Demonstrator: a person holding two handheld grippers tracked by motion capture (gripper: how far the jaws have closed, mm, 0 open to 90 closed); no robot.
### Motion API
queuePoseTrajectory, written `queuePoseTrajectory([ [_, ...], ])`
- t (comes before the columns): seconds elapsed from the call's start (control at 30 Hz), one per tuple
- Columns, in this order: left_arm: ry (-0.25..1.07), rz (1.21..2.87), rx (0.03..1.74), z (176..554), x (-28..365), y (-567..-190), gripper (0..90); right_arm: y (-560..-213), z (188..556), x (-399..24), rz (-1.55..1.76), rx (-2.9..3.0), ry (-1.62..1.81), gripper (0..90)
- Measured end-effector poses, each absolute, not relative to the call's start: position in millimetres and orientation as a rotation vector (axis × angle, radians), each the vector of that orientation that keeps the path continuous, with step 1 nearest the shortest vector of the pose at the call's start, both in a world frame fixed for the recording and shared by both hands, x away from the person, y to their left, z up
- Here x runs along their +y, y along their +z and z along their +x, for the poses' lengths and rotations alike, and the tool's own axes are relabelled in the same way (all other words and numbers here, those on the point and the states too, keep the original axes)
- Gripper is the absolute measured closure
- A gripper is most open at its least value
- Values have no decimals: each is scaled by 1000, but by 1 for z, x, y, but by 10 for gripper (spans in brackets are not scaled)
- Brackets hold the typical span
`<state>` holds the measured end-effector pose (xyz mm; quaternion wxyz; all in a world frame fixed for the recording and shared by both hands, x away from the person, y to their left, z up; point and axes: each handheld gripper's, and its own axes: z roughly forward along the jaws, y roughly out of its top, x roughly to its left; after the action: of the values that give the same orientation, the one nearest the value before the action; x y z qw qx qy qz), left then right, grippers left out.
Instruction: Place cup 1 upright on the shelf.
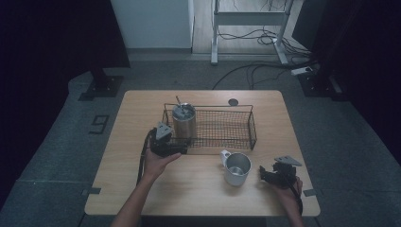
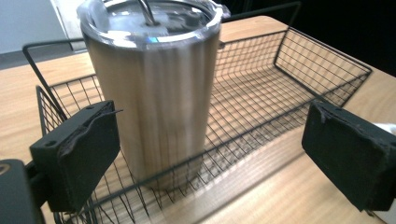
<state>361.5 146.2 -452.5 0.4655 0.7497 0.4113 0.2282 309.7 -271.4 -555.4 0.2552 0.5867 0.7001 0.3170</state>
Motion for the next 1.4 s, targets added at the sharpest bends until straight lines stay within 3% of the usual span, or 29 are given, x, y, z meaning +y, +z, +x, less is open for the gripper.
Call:
queuePoseTrajectory([
  [0.5, 668, 1885, 983, 305, 162, -482, 51, -555, 310, -271, 1592, 1901, 861, 158],
  [0.93, 583, 1891, 1032, 280, 183, -513, 90, -555, 310, -271, 1592, 1901, 860, 158],
  [1.4, 543, 1943, 1074, 280, 185, -531, 92, -555, 310, -271, 1592, 1901, 860, 158],
])
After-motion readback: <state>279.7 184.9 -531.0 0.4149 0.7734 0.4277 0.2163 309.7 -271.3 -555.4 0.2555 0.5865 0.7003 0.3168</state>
